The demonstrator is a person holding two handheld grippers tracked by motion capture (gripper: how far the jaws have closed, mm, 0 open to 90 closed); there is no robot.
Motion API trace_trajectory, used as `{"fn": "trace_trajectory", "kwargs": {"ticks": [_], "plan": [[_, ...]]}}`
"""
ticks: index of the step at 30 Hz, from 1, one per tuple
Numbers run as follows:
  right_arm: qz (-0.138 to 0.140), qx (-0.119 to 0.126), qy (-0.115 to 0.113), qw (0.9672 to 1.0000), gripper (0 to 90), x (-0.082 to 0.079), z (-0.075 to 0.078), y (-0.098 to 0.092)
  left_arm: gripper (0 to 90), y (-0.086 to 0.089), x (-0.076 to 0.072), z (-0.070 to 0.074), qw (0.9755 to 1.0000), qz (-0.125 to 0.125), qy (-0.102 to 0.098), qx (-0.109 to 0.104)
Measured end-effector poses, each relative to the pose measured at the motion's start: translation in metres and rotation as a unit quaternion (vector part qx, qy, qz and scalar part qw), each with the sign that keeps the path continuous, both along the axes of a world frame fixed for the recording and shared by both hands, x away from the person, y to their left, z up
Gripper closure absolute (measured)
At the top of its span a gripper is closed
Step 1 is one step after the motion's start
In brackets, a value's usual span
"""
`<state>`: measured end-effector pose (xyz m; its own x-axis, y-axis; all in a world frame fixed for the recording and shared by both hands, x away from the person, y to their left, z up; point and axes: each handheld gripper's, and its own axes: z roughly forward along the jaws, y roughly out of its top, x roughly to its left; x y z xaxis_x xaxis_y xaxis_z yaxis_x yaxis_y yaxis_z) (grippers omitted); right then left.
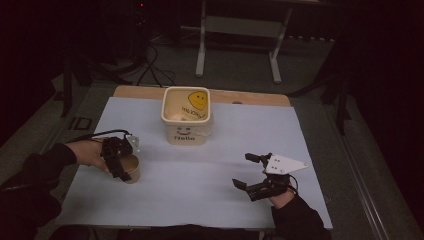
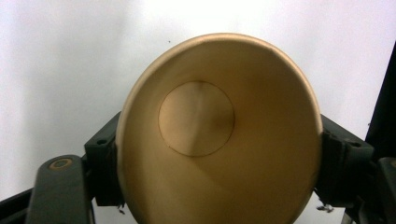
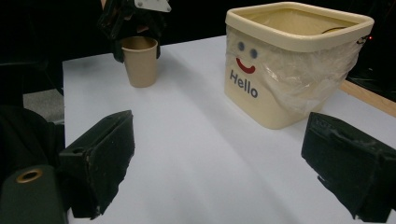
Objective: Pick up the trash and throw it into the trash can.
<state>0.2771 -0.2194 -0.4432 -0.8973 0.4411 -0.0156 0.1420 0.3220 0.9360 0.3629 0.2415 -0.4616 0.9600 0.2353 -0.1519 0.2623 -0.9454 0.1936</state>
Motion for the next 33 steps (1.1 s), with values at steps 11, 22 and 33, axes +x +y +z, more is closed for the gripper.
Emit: {"fn": "trace_trajectory", "kwargs": {"ticks": [11, 22, 33], "plan": [[0.001, -0.001, 0.000, 1.0000, 9.4, 0.000, 0.000, 0.000, 24.1, 0.001, 0.007, 0.018, 0.9996, 0.022, 0.002, -0.017], [0.000, 0.000, -0.001, 1.0000, 9.4, 0.001, 0.000, 0.000, 24.4, -0.004, 0.010, 0.032, 0.9995, 0.024, 0.007, -0.020], [0.001, 0.002, 0.000, 1.0000, 9.5, 0.001, -0.001, -0.001, 25.0, -0.009, 0.015, 0.054, 0.9997, 0.015, 0.001, -0.020]]}}
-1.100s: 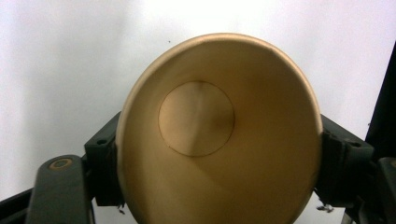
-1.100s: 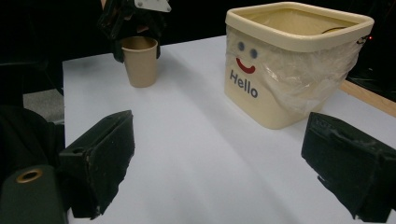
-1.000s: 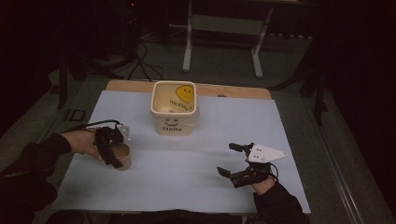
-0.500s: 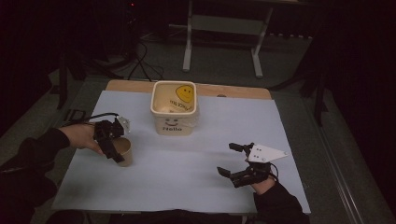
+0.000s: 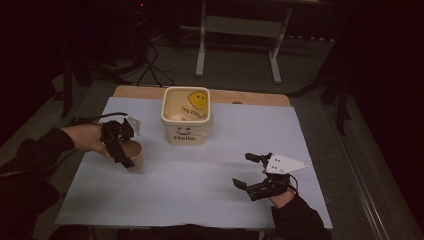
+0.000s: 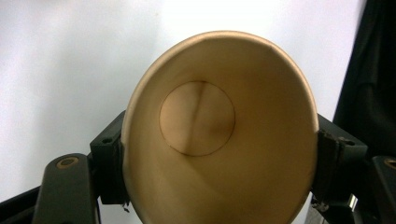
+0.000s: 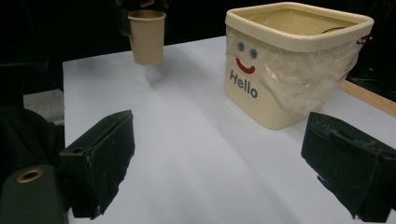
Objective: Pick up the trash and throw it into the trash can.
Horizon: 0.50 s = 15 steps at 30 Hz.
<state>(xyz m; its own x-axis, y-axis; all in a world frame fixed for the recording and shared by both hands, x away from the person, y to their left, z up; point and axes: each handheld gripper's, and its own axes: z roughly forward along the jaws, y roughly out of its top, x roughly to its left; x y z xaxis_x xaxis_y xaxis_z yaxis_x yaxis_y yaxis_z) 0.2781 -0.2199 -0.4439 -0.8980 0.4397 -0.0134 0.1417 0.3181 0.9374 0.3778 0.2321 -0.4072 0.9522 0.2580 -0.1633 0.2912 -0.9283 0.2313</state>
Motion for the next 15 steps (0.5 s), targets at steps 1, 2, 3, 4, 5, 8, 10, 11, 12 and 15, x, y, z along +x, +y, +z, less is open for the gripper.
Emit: {"fn": "trace_trajectory", "kwargs": {"ticks": [1, 2, 3, 4, 5, 8, 10, 11, 12, 15], "plan": [[-0.001, -0.001, -0.001, 1.0000, 9.5, 0.000, 0.000, 0.000, 25.2, -0.001, 0.001, 0.002, 1.0000, -0.002, 0.001, 0.000], [0.000, 0.000, 0.000, 1.0000, 9.5, 0.000, 0.000, 0.000, 25.4, -0.001, 0.001, 0.004, 1.0000, -0.004, 0.002, 0.001], [0.000, 0.000, 0.000, 1.0000, 9.5, 0.000, 0.000, 0.000, 25.5, -0.002, 0.001, 0.006, 1.0000, -0.003, -0.001, 0.001], [0.000, 0.000, 0.000, 1.0000, 9.5, 0.000, 0.000, 0.000, 25.5, -0.003, 0.001, 0.008, 1.0000, -0.002, 0.001, 0.001], [0.000, 0.000, 0.001, 1.0000, 9.5, 0.000, 0.000, 0.000, 25.5, -0.003, 0.002, 0.010, 1.0000, -0.005, 0.001, 0.000], [0.000, 0.001, 0.001, 1.0000, 9.5, 0.000, 0.000, 0.000, 25.5, -0.005, 0.002, 0.017, 1.0000, -0.006, -0.004, 0.003], [0.001, 0.001, 0.001, 1.0000, 9.5, 0.000, 0.000, -0.001, 25.6, -0.006, 0.003, 0.020, 1.0000, -0.008, -0.004, 0.002], [0.000, 0.001, 0.001, 1.0000, 9.5, 0.000, 0.000, -0.001, 26.0, -0.007, 0.003, 0.022, 0.9999, -0.009, -0.007, 0.004], [0.000, 0.001, 0.001, 1.0000, 9.5, 0.000, 0.000, -0.001, 26.0, -0.007, 0.004, 0.024, 0.9999, -0.011, -0.008, 0.003], [0.001, 0.000, 0.001, 1.0000, 9.5, 0.000, 0.000, 0.000, 26.1, -0.009, 0.004, 0.030, 0.9999, -0.013, -0.010, 0.001]]}}
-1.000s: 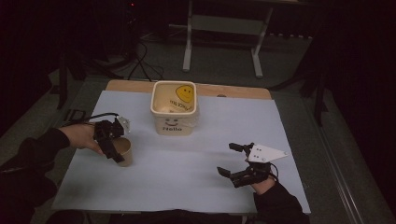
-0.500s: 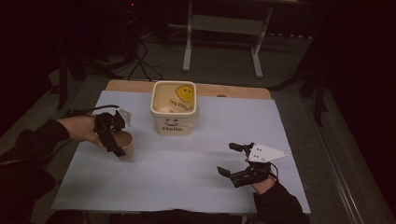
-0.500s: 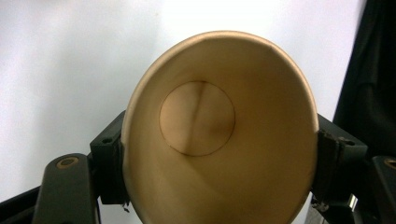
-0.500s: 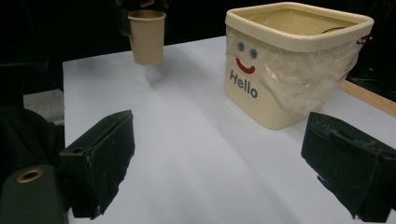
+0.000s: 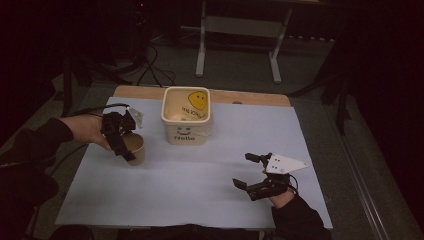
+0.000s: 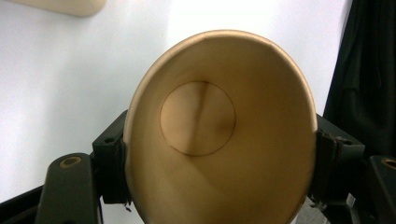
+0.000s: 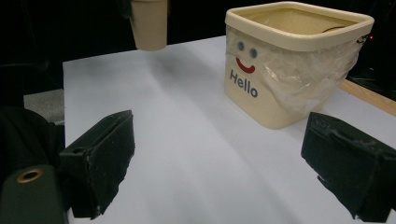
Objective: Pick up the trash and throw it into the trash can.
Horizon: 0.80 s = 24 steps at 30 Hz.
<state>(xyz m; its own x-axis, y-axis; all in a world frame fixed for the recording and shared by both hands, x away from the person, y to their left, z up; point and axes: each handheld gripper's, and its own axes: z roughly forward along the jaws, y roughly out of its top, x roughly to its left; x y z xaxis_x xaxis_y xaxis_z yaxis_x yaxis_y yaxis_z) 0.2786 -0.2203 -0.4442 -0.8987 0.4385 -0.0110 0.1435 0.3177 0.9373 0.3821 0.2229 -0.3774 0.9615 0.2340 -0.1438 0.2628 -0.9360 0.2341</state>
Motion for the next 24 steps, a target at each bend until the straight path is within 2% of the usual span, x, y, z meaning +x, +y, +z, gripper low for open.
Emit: {"fn": "trace_trajectory", "kwargs": {"ticks": [4, 5, 16, 24], "plan": [[0.000, 0.000, 0.000, 1.0000, 9.5, 0.000, 0.000, 0.000, 26.1, -0.002, 0.001, 0.005, 1.0000, -0.006, -0.004, 0.002], [0.000, 0.000, 0.000, 1.0000, 9.5, 0.000, 0.000, 0.000, 26.1, -0.004, 0.000, 0.007, 0.9998, -0.016, -0.009, 0.004], [-0.001, -0.001, 0.000, 1.0000, 9.5, 0.000, 0.000, 0.000, 26.7, -0.009, 0.005, 0.022, 0.9997, -0.021, -0.011, -0.002], [-0.001, -0.001, 0.001, 1.0000, 9.5, 0.000, -0.001, 0.000, 26.8, -0.018, 0.009, 0.047, 0.9992, -0.034, -0.019, -0.004]]}}
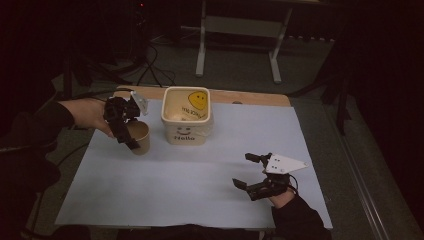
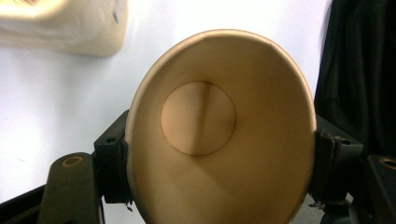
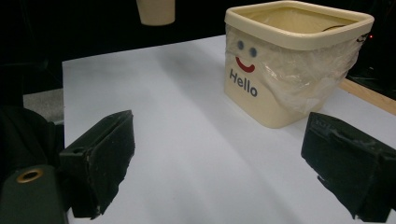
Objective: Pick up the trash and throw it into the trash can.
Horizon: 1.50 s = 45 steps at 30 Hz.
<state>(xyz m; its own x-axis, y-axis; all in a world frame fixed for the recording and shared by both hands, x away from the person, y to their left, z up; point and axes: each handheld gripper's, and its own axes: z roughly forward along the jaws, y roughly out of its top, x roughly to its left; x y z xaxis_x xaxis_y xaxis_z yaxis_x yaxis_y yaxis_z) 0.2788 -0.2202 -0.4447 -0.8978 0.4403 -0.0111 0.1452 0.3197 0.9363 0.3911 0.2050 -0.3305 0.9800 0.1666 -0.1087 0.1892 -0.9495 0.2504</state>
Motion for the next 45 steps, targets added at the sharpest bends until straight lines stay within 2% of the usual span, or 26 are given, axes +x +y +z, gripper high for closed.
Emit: {"fn": "trace_trajectory", "kwargs": {"ticks": [12, 17, 19, 24, 33, 38, 40, 45], "plan": [[0.001, 0.001, 0.002, 1.0000, 9.5, 0.000, 0.000, -0.001, 27.6, -0.019, 0.009, 0.027, 0.9997, -0.021, -0.009, 0.003], [0.001, 0.001, 0.001, 1.0000, 9.5, 0.000, 0.000, -0.001, 27.8, -0.023, 0.017, 0.039, 0.9998, -0.013, -0.009, -0.008], [0.000, 0.001, 0.000, 1.0000, 9.5, 0.000, 0.000, -0.001, 27.8, -0.025, 0.019, 0.043, 0.9997, -0.014, -0.016, -0.007], [0.000, 0.003, 0.002, 1.0000, 9.5, 0.000, 0.000, -0.002, 27.7, -0.029, 0.024, 0.052, 0.9996, -0.016, -0.018, -0.011], [0.001, 0.002, 0.003, 1.0000, 9.5, 0.000, -0.001, -0.002, 27.8, -0.038, 0.032, 0.058, 0.9994, -0.026, -0.015, -0.017], [0.001, 0.002, 0.004, 1.0000, 9.5, 0.000, -0.001, -0.002, 27.8, -0.044, 0.037, 0.056, 0.9994, -0.031, -0.014, -0.011], [0.001, 0.002, 0.004, 1.0000, 9.5, 0.000, -0.001, -0.002, 27.9, -0.046, 0.039, 0.056, 0.9993, -0.031, -0.010, -0.017], [0.001, 0.001, 0.004, 1.0000, 9.5, 0.000, -0.001, -0.002, 28.3, -0.051, 0.046, 0.058, 0.9991, -0.034, -0.015, -0.022]]}}
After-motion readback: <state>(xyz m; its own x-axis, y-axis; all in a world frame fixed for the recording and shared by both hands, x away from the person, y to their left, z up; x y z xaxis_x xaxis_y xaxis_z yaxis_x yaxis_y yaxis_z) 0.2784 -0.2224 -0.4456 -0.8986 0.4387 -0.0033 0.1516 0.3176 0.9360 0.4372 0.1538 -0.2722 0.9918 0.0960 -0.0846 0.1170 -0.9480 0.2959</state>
